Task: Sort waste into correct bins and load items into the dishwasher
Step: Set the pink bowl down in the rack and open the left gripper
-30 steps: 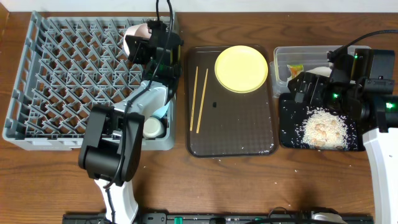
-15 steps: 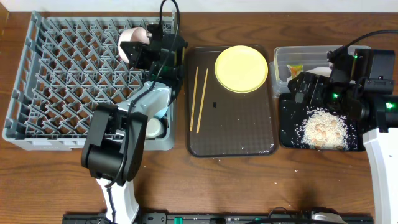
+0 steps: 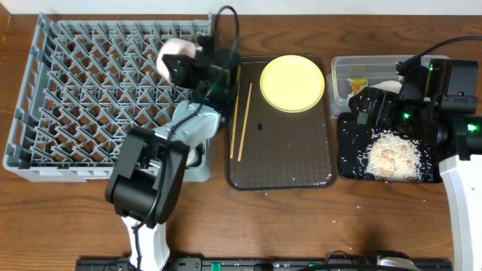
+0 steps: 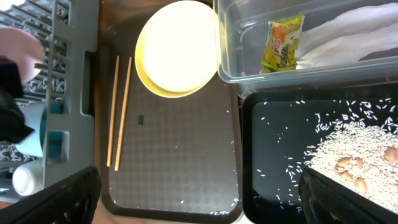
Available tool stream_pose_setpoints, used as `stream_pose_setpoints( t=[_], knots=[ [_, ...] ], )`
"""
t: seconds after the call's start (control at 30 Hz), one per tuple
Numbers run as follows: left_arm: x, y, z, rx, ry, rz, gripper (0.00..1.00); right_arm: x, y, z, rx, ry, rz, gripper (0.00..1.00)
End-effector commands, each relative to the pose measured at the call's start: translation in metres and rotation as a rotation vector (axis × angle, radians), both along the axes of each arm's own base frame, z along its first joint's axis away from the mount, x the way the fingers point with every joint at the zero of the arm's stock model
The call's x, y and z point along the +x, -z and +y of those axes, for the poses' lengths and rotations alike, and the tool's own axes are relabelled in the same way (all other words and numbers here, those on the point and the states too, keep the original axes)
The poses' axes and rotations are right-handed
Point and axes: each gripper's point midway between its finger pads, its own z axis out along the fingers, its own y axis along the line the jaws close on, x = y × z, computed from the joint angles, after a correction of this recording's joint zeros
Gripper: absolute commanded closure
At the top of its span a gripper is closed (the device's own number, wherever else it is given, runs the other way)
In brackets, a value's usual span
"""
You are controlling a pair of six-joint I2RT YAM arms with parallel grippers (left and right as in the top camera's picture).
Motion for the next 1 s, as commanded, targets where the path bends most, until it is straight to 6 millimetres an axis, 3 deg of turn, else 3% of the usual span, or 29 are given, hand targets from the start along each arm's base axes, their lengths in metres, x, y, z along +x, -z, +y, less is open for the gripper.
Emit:
stream_pose_setpoints(
  t=[0.0,0.2,0.37,0.57,0.83,0.97],
  knots=[
    [-0.007,0.016,-0.01,-0.012,0.006,0.0,0.92,0.001,-0.008,-0.002,0.001,0.013,-0.021,0.01],
    [-0.009,0.019,-0.014,-0.026,0.009,-0.01,0.61,0.001,-0.008,-0.002,0.001,0.012,-0.021,0.01],
    [-0.01,0.011,-0.025,-0.036,0.034,-0.026,0.58,0.001,-0.008,-0.002,0.0,0.013,-0.021,0.01],
    [-0.017,-0.009,-0.051,-0.059,0.099,-0.061,0.45,0.001,-0.008,-0.002,0.001,0.013,-0.021,0.01],
    [-0.026,0.022,-0.066,-0.129,0.158,0.016,0.38,0.001,-0.008,-0.002,0.001,0.013,-0.021,0.01],
    [-0.025,0.01,-0.075,-0.182,0.203,-0.01,0.35,0.001,-0.008,-0.002,0.001,0.012,-0.021,0.01]
  ],
)
